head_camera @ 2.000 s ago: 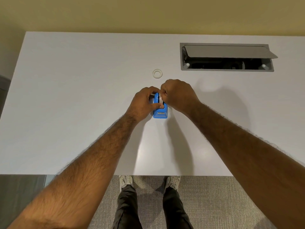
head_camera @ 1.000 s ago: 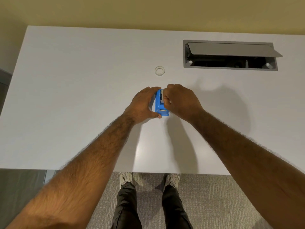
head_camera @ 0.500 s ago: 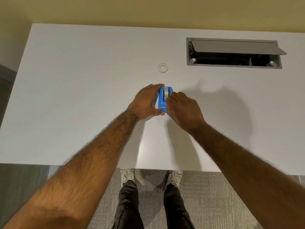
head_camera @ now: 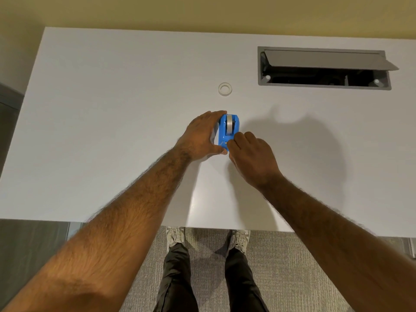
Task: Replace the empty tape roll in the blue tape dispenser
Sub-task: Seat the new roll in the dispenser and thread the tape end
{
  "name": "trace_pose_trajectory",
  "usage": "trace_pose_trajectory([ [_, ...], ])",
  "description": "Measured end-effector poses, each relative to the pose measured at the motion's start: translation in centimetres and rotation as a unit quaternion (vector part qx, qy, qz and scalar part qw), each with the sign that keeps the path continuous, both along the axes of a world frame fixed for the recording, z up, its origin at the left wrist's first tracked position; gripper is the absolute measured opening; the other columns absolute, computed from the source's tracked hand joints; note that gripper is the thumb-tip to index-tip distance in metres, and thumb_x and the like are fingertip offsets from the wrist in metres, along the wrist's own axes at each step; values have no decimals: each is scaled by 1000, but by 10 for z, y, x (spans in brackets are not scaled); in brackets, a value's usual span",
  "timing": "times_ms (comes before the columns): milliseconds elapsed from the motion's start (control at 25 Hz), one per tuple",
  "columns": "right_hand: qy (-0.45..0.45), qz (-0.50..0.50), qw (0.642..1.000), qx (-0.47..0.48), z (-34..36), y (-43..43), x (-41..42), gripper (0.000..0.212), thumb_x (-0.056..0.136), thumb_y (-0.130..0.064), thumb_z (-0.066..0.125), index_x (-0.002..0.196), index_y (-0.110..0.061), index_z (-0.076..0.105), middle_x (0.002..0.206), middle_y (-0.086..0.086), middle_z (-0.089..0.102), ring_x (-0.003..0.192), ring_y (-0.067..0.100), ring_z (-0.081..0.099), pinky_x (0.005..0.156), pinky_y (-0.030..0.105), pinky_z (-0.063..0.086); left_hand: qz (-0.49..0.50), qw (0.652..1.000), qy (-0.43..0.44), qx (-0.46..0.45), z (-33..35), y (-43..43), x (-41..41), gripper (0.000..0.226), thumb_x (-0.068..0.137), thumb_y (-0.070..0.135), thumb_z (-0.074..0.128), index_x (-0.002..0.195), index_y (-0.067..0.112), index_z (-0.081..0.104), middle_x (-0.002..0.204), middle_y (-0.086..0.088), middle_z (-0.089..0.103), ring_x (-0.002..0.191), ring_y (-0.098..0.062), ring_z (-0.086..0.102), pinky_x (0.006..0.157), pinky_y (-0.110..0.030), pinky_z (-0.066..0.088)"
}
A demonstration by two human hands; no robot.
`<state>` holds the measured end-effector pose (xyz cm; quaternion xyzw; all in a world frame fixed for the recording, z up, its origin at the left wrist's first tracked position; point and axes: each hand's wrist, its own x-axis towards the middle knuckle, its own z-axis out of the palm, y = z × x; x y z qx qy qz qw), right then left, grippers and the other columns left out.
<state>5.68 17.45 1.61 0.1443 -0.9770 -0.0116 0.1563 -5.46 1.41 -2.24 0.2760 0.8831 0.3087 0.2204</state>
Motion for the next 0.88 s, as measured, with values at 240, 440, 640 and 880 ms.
trace_pose_trajectory([
  [240, -27, -22, 999, 18, -9, -7, 11, 25, 83, -7, 66, 104, -6, 53, 85, 11, 59, 65, 21, 51, 50, 31, 40, 2, 1000, 2, -1, -2, -1, 0, 107, 71, 50, 88, 158, 24, 31, 160, 0, 42, 149, -25, 37, 124, -52, 27],
  [440, -53, -74, 996, 4, -15, -15, 35, 39, 92, -19, 57, 127, -5, 50, 94, 11, 61, 73, 22, 56, 54, 33, 46, 7, 1000, 2, -3, 0, 0, 1, 106, 71, 52, 86, 157, 25, 31, 159, 0, 43, 147, -24, 39, 123, -53, 28],
  [640, -130, -188, 957, -181, -18, -38, 47, 26, 94, -26, 50, 116, -15, 60, 92, 4, 64, 73, 18, 61, 57, 31, 53, 3, 1000, 5, -5, 4, 1, 2, 104, 72, 47, 88, 157, 23, 32, 158, -2, 45, 146, -25, 40, 124, -52, 27],
  [880, -172, -437, 403, -785, 2, -53, 13, 36, 86, -44, 67, 94, -9, 70, 84, 10, 73, 67, 19, 69, 61, 30, 59, 4, 1000, 15, -9, 5, 3, 4, 101, 74, 48, 86, 156, 22, 33, 158, -3, 46, 145, -25, 41, 124, -51, 27],
])
